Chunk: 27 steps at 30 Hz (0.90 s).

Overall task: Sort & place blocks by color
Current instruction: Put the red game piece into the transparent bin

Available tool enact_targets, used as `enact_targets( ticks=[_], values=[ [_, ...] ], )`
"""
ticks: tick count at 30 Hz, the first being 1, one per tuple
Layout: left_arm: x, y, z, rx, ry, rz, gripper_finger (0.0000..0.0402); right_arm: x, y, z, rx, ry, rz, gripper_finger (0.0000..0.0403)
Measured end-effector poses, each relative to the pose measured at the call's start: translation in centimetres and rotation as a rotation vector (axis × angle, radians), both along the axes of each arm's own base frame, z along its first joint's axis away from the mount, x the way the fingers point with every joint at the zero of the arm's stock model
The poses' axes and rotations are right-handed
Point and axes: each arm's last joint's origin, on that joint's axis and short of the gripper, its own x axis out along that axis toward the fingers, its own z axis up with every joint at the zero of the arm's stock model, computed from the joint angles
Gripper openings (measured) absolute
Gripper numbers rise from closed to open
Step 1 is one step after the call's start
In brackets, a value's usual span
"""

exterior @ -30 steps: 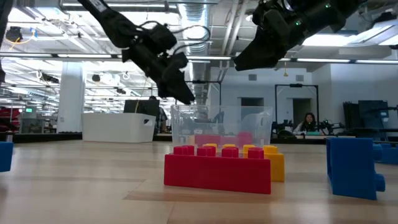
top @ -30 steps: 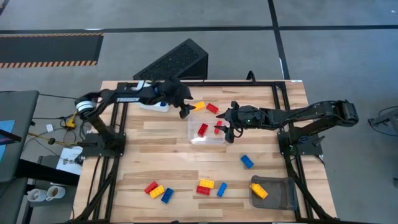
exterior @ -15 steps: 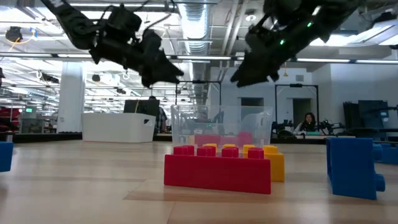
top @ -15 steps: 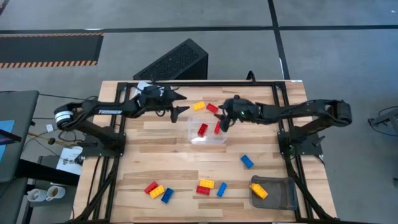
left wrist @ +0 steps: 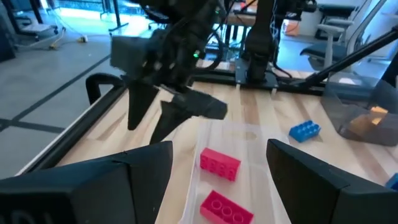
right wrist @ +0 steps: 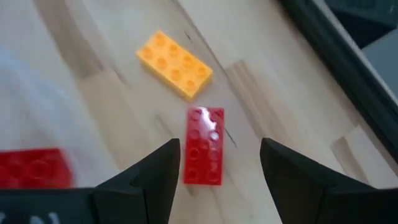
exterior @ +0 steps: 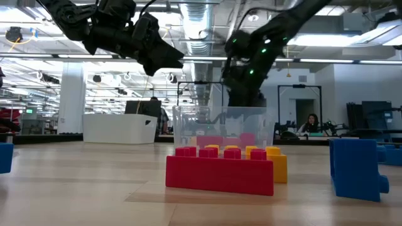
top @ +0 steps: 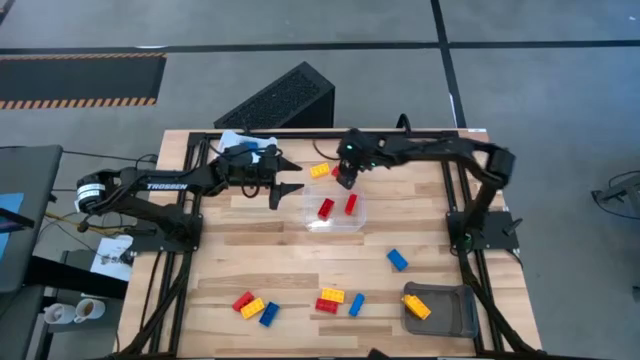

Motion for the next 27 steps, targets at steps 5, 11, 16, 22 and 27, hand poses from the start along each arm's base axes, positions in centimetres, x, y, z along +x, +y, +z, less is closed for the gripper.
enact_targets(
  ticks=[5,11,16,22,27],
  values=[
    [-0.1,-0.1,-0.3,-0.006,0.037,-0.001,0.0247,1.7,-2.3,-1.2,0.018,0.096,0.015,0.0243],
    [-0.2,-0.1,-0.6,-0.009,0.072,-0.004,0.0247,2.6,-3.9,-3.0,0.109,0.151,0.051,0.0243],
    [-0.2,-0.1,-0.6,-0.006,0.065,-0.001,0.0247,2.8,-3.9,-4.5,0.15,0.218,0.06,0.0243],
    [-0.2,-0.1,-0.5,-0.004,0.062,-0.001,0.0247,2.9,-3.6,-4.8,0.177,0.222,0.074,0.0243],
    [-0.2,-0.1,-0.5,-0.008,0.062,0.0,0.0247,2.3,-3.2,-3.3,0.168,0.225,0.073,0.0243]
  ],
)
